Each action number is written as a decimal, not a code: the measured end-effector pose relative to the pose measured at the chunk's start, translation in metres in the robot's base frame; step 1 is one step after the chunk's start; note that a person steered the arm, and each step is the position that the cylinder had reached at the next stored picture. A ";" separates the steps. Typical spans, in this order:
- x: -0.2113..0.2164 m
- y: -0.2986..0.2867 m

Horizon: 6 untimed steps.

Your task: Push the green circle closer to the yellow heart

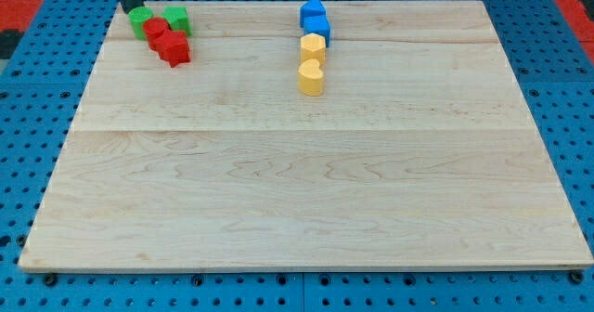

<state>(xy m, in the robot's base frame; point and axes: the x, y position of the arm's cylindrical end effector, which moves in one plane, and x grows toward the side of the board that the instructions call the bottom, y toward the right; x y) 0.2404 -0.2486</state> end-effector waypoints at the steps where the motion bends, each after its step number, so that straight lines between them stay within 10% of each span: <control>1: 0.071 0.022; 6: 0.130 0.103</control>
